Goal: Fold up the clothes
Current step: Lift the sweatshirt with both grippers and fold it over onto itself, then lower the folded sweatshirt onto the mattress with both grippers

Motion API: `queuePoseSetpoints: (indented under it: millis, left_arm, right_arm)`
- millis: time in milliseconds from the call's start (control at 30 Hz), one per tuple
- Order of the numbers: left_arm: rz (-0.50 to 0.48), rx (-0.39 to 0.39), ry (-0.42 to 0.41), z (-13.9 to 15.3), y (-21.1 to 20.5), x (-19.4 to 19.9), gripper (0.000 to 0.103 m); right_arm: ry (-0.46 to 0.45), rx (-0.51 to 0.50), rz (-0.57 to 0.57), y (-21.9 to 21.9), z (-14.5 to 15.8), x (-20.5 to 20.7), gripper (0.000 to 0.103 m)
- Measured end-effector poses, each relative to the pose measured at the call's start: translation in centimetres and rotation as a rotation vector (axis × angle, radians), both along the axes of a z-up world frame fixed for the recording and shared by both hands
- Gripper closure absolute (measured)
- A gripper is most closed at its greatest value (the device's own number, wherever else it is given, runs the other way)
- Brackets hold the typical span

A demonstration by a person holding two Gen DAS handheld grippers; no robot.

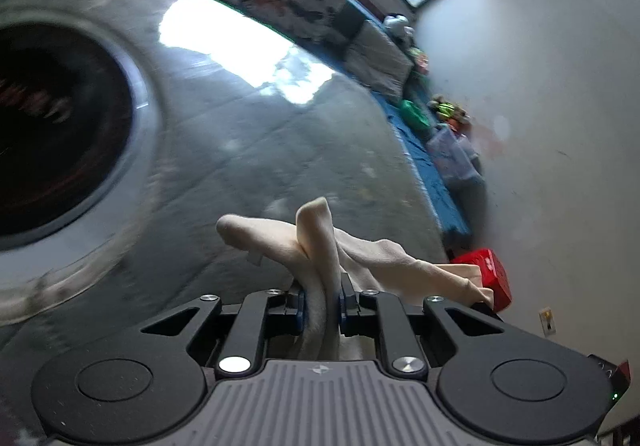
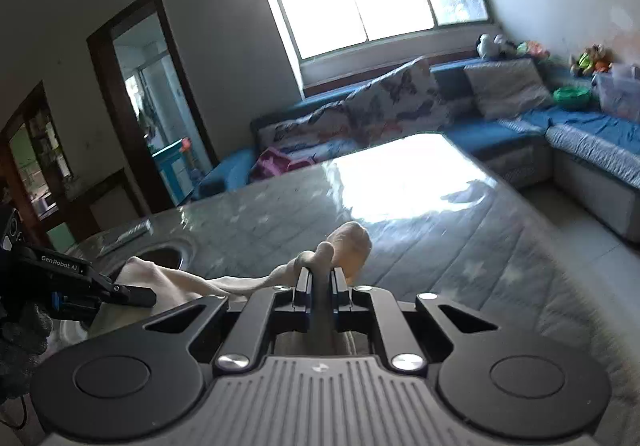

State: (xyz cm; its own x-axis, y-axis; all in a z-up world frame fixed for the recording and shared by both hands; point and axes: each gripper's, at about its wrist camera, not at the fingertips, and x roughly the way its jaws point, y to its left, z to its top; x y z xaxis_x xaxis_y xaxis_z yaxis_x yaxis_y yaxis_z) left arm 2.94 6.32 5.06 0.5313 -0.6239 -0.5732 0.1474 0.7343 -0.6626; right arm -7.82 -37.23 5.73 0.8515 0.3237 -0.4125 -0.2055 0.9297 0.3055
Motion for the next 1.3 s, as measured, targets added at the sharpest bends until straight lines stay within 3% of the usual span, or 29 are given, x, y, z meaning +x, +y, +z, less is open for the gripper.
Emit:
queuePoseSetpoints:
  millis: [167,500,700,1067,1300]
  left_arm:
    - [-0.066,-0.008,-0.040,1.5,-4.0,0.9,0.088]
    - [-0.195,-0.014,-0.024,1.7,-13.1,3.4,0.088]
    - [-0.236,0.003,0.005,0.3,-16.2,4.7,0.088]
    - [-0.196,0.075,0.047,-1.6,-16.0,6.4,0.088]
    - [-0.258,0.062,-0.032,0.4,-18.0,5.7,0.086]
  right_arm:
    - [-0.037,-0.042,-0.083,-2.7,2.4,-0.6,0.095]
    - [-0.044,-0.136,-0.237,-9.1,4.6,0.2,0.095]
    - [0.006,-0.146,-0.292,-11.6,3.1,1.8,0.095]
    - [0.134,-0.144,-0.398,-14.4,-2.3,4.8,0.093]
    - [0.098,-0.202,-0.413,-13.9,-1.9,4.7,0.085]
